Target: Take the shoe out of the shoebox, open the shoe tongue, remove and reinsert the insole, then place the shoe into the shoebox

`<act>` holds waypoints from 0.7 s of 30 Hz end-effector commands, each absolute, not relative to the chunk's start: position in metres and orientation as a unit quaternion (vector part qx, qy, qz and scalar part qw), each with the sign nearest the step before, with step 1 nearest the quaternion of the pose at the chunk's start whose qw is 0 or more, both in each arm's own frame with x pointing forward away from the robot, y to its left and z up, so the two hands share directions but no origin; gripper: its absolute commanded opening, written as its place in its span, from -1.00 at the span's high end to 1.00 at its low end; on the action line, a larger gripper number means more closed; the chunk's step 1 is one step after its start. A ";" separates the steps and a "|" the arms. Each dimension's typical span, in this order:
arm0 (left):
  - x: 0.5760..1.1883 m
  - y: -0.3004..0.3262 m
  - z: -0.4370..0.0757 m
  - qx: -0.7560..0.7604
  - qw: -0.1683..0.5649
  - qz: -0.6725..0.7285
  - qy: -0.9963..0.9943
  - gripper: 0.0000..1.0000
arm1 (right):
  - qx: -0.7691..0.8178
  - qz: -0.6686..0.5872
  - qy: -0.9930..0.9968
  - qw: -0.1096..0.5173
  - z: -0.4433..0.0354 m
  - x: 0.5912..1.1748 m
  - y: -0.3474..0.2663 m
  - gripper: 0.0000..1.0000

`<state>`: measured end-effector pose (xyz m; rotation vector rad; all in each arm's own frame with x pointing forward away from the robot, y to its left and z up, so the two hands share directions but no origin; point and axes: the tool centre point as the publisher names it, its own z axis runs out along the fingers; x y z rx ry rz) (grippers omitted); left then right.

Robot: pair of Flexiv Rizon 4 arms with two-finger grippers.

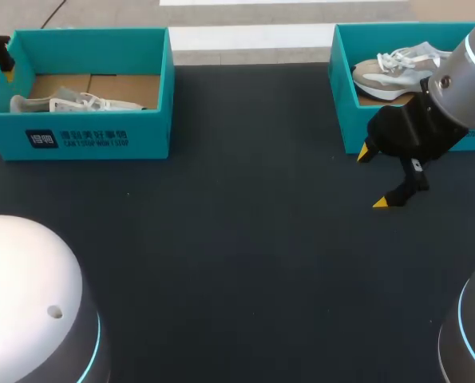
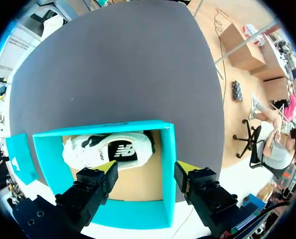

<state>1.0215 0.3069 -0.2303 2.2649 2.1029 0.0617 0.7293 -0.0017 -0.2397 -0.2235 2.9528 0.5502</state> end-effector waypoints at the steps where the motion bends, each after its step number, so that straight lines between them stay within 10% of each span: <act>1: 1.011 0.314 -0.208 0.730 0.030 0.003 0.683 -0.53 | -0.074 0.181 0.979 0.065 -0.241 0.729 -0.001 -1.00; 11: 0.983 0.317 -0.177 0.711 0.019 -0.027 0.702 -1.00 | 0.031 0.196 0.977 0.080 -0.233 0.763 -0.012 -1.00; 21: 0.964 0.318 -0.166 0.701 0.035 -0.016 0.713 -1.00 | 0.376 0.181 0.901 0.122 -0.208 0.829 -0.057 -1.00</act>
